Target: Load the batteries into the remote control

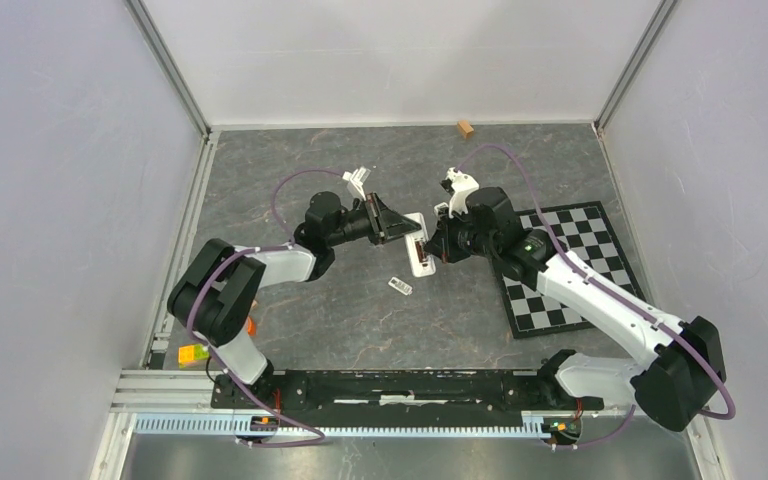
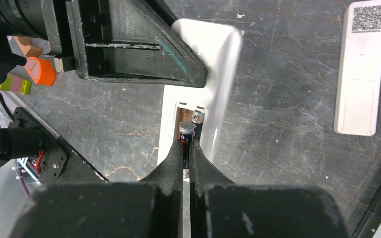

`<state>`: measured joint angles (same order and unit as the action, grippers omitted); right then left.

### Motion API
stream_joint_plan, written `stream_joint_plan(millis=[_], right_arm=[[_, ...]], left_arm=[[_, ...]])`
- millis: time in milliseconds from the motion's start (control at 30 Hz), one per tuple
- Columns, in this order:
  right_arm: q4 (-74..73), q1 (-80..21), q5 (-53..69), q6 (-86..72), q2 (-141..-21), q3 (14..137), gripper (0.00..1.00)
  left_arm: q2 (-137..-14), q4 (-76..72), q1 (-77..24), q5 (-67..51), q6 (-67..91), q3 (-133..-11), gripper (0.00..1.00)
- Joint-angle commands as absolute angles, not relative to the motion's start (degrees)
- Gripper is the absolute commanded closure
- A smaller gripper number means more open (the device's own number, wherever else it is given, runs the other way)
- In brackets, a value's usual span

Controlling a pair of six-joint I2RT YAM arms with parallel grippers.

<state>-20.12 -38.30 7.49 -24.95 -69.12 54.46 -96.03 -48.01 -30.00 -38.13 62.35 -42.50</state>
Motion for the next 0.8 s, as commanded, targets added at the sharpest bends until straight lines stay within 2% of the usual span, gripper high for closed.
stream_joint_plan(millis=[0, 233, 433, 767], right_arm=[[-17.97, -38.58, 11.16, -22.90, -69.58, 57.37, 0.99], [-19.66, -38.61, 10.93, -22.27, -70.69, 57.74, 0.95], [-21.21, -38.58, 8.33, -22.44, -71.16, 58.91, 0.77], [-22.41, -38.41, 5.74, -24.33, -70.04, 61.00, 0.69]], left_arm=[[-96.29, -54.41, -30.58, -39.73, 66.72, -45.41, 0.98], [-97.50, -57.21, -30.60, -40.15, 70.05, -45.92, 0.98], [-97.65, -58.35, -30.63, -40.25, 72.37, -46.06, 0.98], [-97.30, -59.06, -30.50, -39.29, 75.37, -45.79, 0.98]])
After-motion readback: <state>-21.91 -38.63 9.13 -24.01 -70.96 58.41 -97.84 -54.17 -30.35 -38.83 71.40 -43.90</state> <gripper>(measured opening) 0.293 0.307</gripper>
